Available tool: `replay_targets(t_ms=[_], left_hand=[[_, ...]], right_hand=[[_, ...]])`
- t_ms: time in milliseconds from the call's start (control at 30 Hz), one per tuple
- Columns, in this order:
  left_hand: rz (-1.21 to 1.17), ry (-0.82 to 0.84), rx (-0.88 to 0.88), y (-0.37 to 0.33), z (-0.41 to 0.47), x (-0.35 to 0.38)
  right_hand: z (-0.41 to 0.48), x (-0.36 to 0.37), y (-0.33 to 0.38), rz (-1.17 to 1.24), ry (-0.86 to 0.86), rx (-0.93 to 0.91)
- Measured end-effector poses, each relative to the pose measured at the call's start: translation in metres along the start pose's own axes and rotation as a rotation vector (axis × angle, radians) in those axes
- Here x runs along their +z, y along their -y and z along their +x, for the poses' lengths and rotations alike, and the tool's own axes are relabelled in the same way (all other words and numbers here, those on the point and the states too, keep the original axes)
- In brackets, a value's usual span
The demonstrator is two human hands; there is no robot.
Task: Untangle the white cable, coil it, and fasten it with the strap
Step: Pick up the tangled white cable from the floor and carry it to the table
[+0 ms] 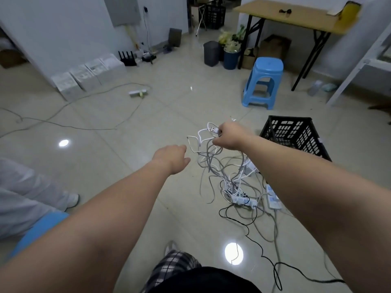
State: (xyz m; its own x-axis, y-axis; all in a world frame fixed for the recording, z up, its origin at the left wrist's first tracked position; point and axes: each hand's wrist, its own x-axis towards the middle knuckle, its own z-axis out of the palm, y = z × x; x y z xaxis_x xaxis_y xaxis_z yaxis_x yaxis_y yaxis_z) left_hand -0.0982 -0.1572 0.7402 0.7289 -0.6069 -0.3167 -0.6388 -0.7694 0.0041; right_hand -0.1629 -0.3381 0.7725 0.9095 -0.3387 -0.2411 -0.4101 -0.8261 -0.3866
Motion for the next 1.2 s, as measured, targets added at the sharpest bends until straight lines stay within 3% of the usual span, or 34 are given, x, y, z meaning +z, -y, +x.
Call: replay_targets(t_ms=[233,833,1033,1200], left_hand=[[-0.01,0.035,-0.006,0.015,0.064,-0.006],[0.101,0.08,0.216,0.103,0.32,-0.041],[0.197,-0.028,0.327,0.093,0.409,-0.054],[0.199,-0.008,0.332,0.073,0.48,-0.08]], right_hand=[[0.062,-0.002,-0.014,0.028,0.01,0.072],[0.301,-0.007,-0.037,0.041,-0.016,0.277],[0.38,-0.026,-0.066,0.075,0.013,0.291],[0.444,-0.064,-0.092,0.043,0.027,0.289]])
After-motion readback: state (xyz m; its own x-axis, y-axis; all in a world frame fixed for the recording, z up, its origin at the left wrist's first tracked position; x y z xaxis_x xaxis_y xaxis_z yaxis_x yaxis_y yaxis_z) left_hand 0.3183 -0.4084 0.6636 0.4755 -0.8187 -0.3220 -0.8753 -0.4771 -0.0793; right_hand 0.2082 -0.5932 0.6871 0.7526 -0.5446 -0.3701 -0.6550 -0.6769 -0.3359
